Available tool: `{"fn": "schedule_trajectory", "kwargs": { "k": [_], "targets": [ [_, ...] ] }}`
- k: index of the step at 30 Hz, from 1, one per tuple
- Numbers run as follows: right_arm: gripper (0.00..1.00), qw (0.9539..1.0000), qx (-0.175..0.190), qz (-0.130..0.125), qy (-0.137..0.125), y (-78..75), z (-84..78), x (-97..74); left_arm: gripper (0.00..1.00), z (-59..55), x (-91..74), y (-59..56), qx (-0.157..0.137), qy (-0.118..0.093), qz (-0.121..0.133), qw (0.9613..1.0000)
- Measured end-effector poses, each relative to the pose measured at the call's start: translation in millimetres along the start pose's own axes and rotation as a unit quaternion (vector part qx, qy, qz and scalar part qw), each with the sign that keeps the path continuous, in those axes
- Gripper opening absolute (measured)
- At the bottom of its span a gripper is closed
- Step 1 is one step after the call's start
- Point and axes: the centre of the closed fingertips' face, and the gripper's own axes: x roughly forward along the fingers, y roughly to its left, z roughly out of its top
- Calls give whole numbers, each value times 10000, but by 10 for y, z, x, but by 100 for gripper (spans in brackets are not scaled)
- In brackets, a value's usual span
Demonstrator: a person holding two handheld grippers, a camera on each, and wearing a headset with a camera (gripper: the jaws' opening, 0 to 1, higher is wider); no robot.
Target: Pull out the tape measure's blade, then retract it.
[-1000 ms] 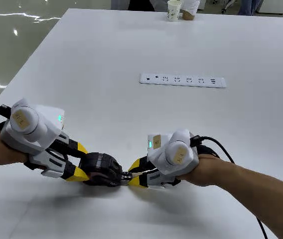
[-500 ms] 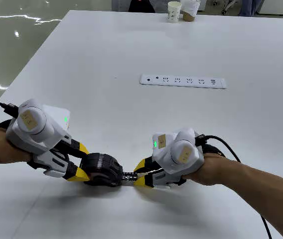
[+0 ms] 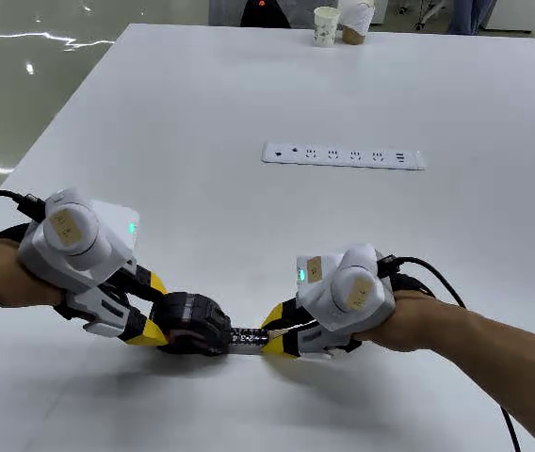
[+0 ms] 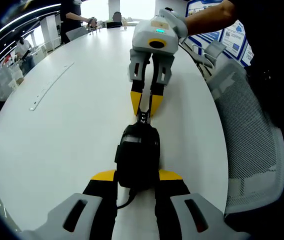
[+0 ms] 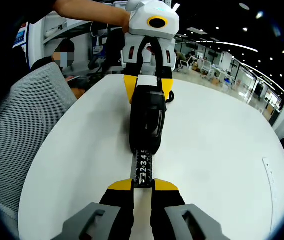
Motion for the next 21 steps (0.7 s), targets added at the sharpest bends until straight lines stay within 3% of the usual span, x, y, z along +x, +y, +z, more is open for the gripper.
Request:
{"fn": "schedule_trajectory", "kwargs": {
  "k": [21],
  "targets": [
    [8,9999,5,-75,130,15,-191,-198,22,-6,2,-3,22,183,-48,9998]
  ]
}}
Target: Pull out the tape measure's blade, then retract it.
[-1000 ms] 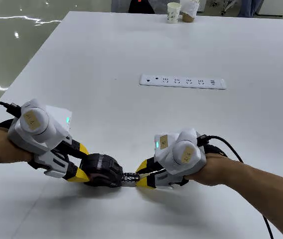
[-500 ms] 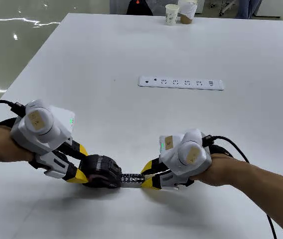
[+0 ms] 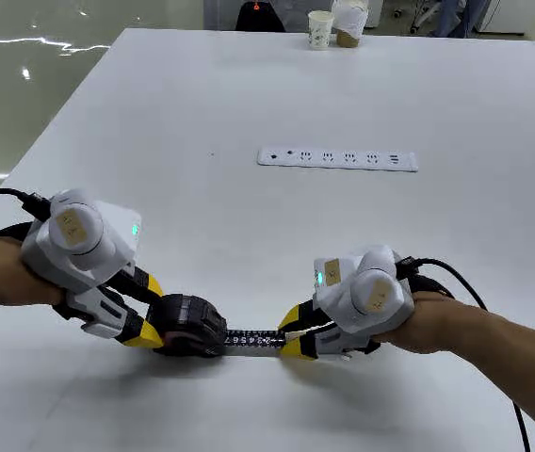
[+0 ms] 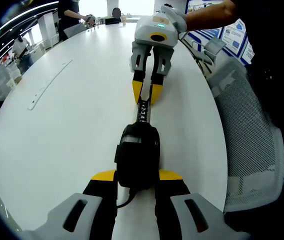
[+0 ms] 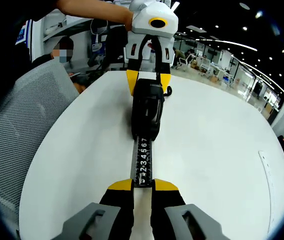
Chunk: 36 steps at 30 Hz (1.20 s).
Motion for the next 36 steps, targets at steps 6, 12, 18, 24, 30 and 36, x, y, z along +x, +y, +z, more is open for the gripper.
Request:
{"fn": "schedule_trajectory", "kwargs": {
  "k": [6,12,18,24,30,36],
  "targets": [
    [8,10000,15,-24,29,6,-52,-47,22,4,1,-4,-8,18,-1,10000],
    [8,10000,37,-36,53,8,-106,-98,22,5,3,-2,-22,15,-7,10000],
    [8,9999,59,-40,80,11,-149,-140,22,7,5,1,-24,35,-22,10000],
    [8,9999,67,-50,97,24,-189,-178,22,7,6,2,-18,53,-24,10000],
    [8,9999,84,-57,121,24,-236,-230,22,5,6,3,-24,58,-26,10000],
    [8,9998,97,-66,154,34,-299,-282,22,7,9,2,-32,61,-40,10000]
  ]
}}
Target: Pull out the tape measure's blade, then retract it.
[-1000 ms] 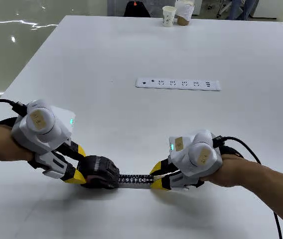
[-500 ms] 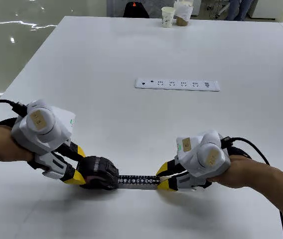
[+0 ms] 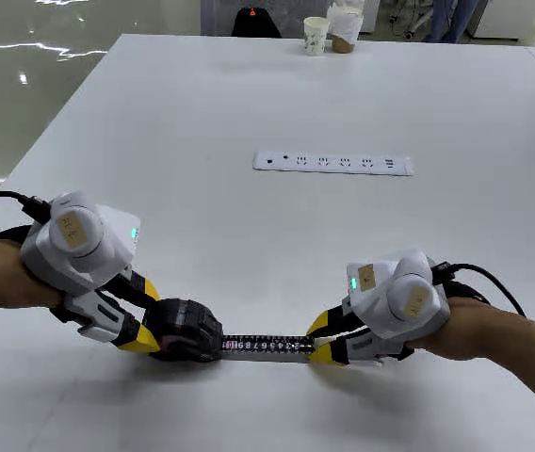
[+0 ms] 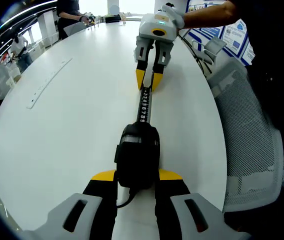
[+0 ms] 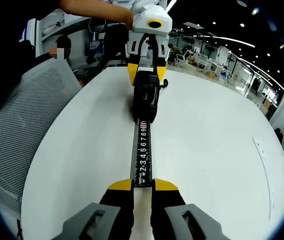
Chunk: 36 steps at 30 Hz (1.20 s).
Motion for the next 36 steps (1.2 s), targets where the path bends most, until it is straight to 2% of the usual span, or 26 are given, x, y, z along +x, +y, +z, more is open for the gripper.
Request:
{"fn": "schedule_trajectory", "kwargs": {
  "k": [36],
  "targets": [
    [8,9994,225,-45,246,42,-471,-417,22,-4,4,0,-10,11,-42,10000]
  ]
}}
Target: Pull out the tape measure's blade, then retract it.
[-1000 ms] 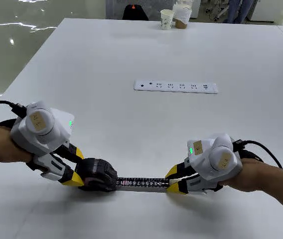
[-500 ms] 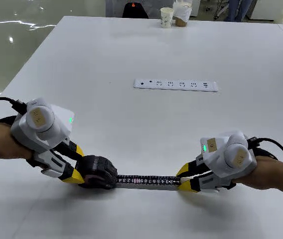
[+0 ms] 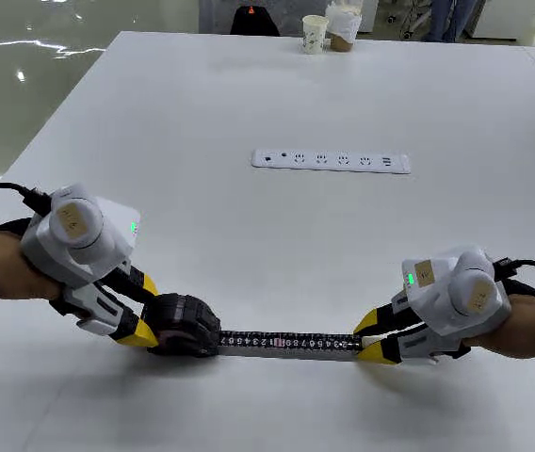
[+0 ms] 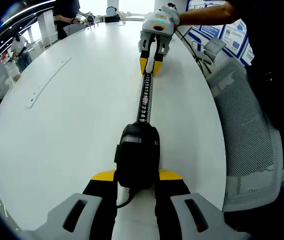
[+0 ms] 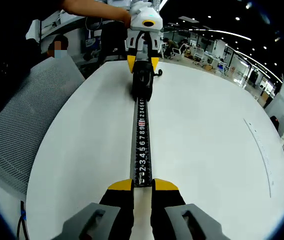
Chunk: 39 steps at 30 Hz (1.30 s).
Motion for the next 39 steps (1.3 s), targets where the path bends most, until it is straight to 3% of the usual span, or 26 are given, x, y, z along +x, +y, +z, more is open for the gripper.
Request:
{"fn": "schedule_trajectory", "kwargs": {
  "k": [16,39],
  "targets": [
    [8,9998,98,-47,169,19,-227,-163,22,12,2,-8,-26,-2,-8,10000],
    [8,9994,219,-106,251,28,-422,-321,22,12,0,-5,-35,25,-3,10000]
  ]
}}
